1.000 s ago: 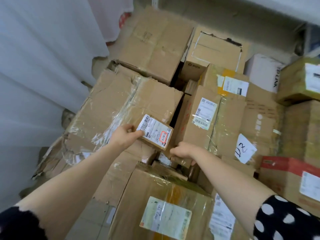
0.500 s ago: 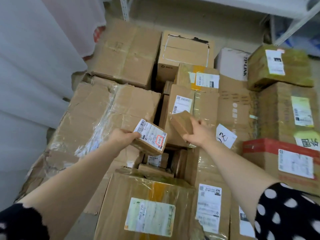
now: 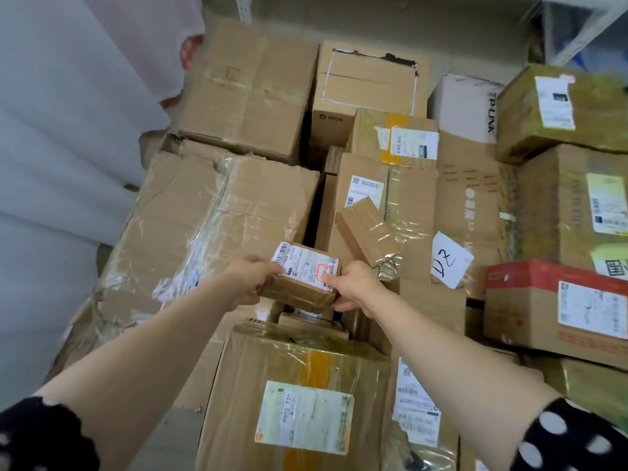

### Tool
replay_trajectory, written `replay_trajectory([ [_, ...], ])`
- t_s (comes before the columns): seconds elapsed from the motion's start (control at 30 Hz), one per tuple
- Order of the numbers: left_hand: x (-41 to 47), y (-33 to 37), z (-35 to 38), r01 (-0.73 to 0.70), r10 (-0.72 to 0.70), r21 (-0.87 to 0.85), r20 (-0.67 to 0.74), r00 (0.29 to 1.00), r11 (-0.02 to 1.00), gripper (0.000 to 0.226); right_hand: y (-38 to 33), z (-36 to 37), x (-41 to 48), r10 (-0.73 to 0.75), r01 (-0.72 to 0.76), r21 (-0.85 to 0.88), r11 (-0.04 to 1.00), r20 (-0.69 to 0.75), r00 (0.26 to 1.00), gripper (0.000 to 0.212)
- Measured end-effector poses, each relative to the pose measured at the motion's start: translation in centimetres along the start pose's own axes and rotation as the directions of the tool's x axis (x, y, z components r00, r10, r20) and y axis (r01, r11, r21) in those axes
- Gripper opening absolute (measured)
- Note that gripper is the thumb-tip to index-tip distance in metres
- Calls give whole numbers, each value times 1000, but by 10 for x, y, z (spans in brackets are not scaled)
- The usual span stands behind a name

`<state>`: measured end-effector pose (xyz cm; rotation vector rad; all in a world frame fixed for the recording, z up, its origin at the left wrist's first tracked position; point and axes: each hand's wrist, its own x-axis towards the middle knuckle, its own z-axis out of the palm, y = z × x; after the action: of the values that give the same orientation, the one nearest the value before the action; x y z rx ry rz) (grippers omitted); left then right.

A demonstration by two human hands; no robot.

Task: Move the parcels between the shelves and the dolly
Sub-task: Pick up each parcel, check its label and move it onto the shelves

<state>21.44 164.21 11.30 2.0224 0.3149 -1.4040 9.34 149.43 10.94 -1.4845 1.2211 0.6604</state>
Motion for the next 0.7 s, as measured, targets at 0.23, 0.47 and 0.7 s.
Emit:
replay_trajectory([
  [0.23,35,-2,24,-13,-24,403,88,996,915,26,17,1,23,127,-128,-105,986,-16,992,23],
  [0.47,84,-9,42,-55,-13,587,110,994,808,26,34,19,57,189,-191,-185,964,-27,982,9],
  [0.7,120,-21,63,-95,26,795,99,995,599,22,42,21,73,268,-263,-157,952,12,963,17],
])
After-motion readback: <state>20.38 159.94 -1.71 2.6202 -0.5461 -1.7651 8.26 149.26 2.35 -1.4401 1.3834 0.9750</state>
